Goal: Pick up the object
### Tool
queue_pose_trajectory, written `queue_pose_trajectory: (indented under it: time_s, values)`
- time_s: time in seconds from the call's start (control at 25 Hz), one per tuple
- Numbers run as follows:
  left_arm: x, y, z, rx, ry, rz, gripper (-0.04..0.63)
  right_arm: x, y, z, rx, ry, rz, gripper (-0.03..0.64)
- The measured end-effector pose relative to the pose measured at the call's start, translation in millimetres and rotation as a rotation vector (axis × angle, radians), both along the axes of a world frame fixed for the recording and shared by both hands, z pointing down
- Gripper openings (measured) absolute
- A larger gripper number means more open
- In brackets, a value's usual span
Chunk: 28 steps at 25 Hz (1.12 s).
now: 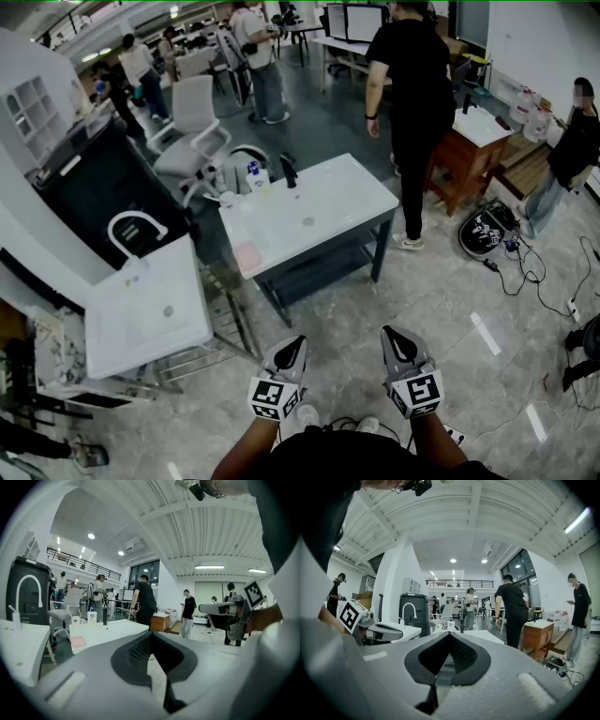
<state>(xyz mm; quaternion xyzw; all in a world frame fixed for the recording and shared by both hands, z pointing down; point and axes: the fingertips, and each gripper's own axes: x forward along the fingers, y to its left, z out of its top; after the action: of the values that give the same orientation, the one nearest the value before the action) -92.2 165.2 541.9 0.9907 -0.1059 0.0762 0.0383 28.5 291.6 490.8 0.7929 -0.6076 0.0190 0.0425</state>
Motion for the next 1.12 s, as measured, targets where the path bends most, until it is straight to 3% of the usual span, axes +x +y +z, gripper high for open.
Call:
queue_pose_trajectory:
  time_s: [0.44,0.64,1.12]
  values:
    - [-1.3,5.1,1.4,0.005,-0.007,-0.002,0.018,1.8,1.9,-0.7,0.001,0.017,0.012,0.002]
    - [-9.9,0.0,6.3,-0.005,-0.012,-0.017,0.018,-0.3,-2.2,4.8,0.055,-0.052,0.025,0.003]
    - [-47.5,-50.4,12.1,-0.006,-0.027,-0.041,0.018,-35.1,-61.6,-1.3,0.034,-0.050,-0.032,0.003]
